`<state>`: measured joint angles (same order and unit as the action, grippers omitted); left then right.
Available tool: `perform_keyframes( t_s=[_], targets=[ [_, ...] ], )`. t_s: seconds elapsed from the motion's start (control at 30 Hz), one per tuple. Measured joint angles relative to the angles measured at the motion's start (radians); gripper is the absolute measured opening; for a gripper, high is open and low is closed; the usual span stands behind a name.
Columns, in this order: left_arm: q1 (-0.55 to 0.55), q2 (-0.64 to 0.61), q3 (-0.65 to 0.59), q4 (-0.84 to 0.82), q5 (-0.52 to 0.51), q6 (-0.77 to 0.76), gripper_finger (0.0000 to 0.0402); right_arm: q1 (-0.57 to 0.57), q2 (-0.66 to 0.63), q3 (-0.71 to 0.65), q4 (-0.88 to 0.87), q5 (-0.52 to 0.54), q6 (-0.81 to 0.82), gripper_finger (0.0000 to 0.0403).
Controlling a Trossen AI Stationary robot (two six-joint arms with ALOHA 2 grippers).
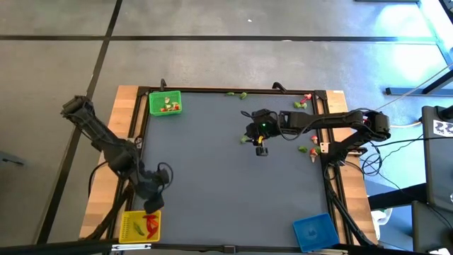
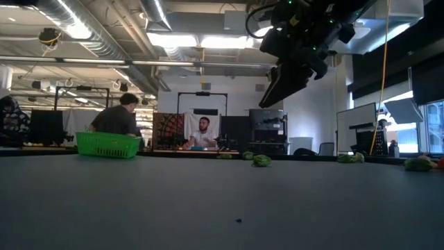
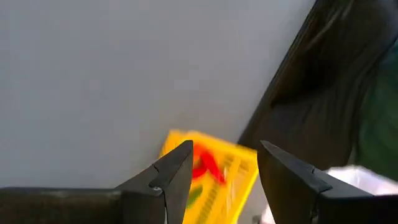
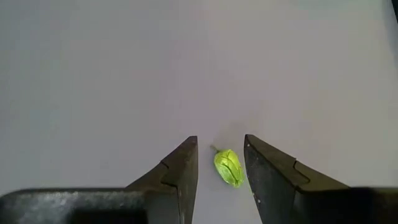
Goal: Sort produce into baskets
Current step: Put the green chili pepper into the blue bin
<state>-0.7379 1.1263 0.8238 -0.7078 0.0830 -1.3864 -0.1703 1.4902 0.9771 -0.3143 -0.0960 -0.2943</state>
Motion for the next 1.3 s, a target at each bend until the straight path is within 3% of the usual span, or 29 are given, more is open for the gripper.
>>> perform_keyframes(
  t_s=[0.13,0.33,0.6,0.73,1.07,1.3],
  targets=[
    [0.090,-0.026,0.000,0.000,-0.065,0.135,0.0173,0.000,0.000,0.000,0.005,0.033,0.025,0.0131],
    [0.248,-0.032,0.000,0.000,-0.064,0.382,0.0173,-0.023,0.000,0.000,-0.040,0.029,0.087,0.0140],
    [0.395,-0.034,-0.017,0.022,-0.065,0.700,0.0167,-0.041,0.007,0.001,-0.078,0.050,0.101,0.0240],
    [0.463,-0.049,-0.088,0.057,-0.089,0.816,0.0156,-0.048,0.043,0.001,-0.070,0.094,0.074,0.0264],
    [0.615,-0.075,-0.288,0.365,-0.119,1.027,0.0141,-0.069,0.198,0.001,0.025,0.103,0.071,0.0237],
    [0.659,-0.073,-0.374,0.532,-0.185,1.018,0.0141,-0.066,0.280,0.001,0.086,0.013,0.025,0.0211]
  ],
)
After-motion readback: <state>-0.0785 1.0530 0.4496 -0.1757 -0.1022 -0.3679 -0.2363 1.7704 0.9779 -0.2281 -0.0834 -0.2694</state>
